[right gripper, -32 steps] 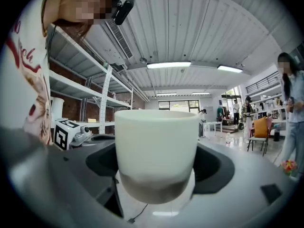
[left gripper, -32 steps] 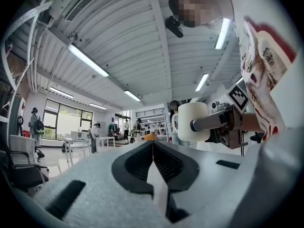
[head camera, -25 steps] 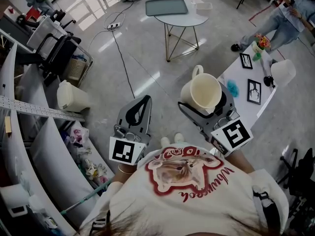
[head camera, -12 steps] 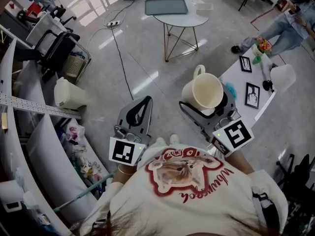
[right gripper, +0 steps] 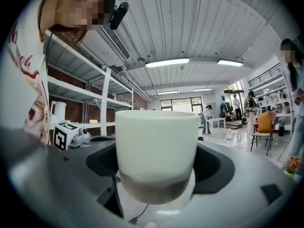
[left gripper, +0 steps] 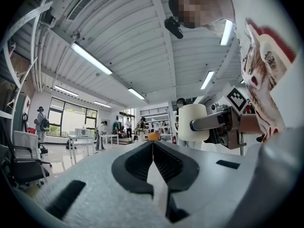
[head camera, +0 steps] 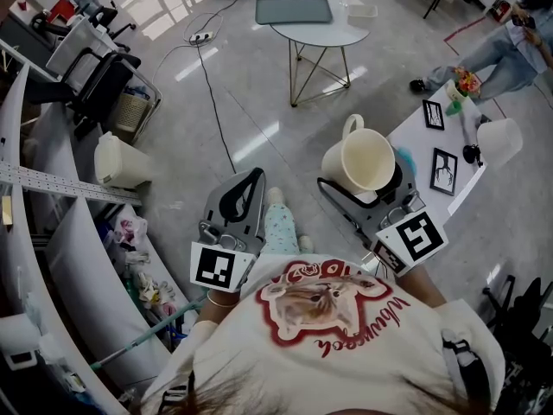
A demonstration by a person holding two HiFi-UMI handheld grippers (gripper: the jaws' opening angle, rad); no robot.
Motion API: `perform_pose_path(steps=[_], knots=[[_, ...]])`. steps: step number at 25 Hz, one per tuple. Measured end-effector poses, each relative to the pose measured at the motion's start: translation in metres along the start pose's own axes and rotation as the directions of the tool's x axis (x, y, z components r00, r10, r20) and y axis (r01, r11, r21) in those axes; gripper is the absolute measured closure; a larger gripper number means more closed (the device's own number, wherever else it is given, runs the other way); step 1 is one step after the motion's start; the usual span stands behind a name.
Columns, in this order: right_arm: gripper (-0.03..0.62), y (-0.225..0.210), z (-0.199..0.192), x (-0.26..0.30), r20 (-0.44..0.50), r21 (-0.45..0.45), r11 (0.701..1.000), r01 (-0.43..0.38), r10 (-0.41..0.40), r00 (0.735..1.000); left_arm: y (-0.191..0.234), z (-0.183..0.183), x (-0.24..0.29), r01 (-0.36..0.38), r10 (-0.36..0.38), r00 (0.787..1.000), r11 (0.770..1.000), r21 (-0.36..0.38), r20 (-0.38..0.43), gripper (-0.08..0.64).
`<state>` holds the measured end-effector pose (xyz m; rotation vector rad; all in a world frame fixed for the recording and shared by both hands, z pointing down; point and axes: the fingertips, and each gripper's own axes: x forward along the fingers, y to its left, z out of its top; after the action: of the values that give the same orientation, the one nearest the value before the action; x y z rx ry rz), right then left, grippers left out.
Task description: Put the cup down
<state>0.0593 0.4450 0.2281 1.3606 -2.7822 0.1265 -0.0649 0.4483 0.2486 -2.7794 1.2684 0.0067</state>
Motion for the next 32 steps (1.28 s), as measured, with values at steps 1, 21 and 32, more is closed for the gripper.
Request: perform_pose_path(steps=[1,21,32], knots=[[0.176,-0.003,0.000,0.003,-0.001,-0.002,1.000,0.003,-0.003,1.000,0.002,0.000,0.003,-0.001,0.001,1.000,1.000,0.002,0.001,0.545],[0.176,-0.112,0.023,0.153,0.016,0.015,0.995,0.103,-0.103,0.995,0.139,-0.003,0.157,0.112,-0.113,0.993,0.993,0.031,0.022,0.545],[0.176,-0.168,0.039,0.249,0.039,0.027,0.988,0.150,-0.151,0.988,0.226,-0.004,0.237,0.165,-0.167,0.986,0.984,0.060,0.030,0.545]])
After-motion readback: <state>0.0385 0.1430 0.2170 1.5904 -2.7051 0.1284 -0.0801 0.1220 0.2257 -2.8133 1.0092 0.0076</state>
